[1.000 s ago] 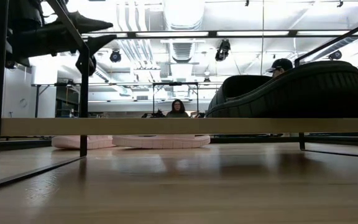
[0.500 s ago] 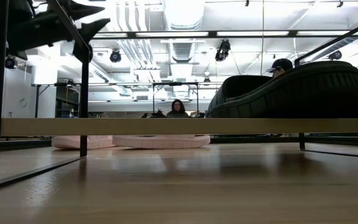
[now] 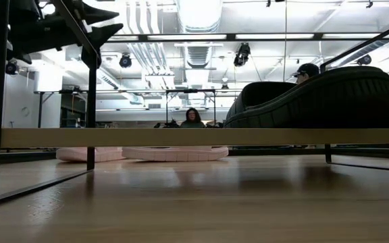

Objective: Pick and place slides into the shelf
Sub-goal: Put the right pink slide on the shelf

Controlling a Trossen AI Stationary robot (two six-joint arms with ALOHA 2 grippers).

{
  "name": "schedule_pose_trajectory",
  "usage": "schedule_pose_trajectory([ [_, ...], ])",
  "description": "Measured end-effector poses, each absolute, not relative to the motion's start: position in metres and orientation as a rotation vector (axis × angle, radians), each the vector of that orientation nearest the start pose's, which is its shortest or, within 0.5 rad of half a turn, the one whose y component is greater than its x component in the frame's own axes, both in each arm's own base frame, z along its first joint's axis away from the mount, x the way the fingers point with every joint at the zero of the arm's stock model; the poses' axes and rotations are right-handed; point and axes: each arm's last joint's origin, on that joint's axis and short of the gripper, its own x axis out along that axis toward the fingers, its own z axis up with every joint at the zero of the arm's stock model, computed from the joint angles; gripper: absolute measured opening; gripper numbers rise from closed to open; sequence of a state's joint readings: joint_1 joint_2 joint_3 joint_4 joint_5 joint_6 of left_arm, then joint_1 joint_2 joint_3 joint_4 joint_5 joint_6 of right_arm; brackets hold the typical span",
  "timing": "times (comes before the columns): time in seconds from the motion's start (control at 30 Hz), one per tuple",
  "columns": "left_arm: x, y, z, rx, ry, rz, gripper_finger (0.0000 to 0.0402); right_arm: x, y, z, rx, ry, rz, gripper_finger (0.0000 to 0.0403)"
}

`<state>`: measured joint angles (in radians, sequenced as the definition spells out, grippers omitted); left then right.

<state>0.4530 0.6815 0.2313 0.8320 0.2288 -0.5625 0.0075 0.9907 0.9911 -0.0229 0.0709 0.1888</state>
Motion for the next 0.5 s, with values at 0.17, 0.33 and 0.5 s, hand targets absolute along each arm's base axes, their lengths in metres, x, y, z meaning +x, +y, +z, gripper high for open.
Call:
schedule_pose_trajectory([
  [0.17,0.147,0.064,0.262,-0.424,-0.420,0.116,0.0109,0.192,-0.003,0.388,0.191,-0.015,-0.061,0.0012],
  [0.33,0.161,0.071,0.277,-0.413,-0.418,0.117,0.0109,0.164,0.002,0.383,0.252,-0.033,-0.027,0.0058],
  [0.5,0.182,0.081,0.287,-0.389,-0.376,0.102,0.0109,0.154,0.002,0.379,0.272,-0.049,-0.027,0.0142],
])
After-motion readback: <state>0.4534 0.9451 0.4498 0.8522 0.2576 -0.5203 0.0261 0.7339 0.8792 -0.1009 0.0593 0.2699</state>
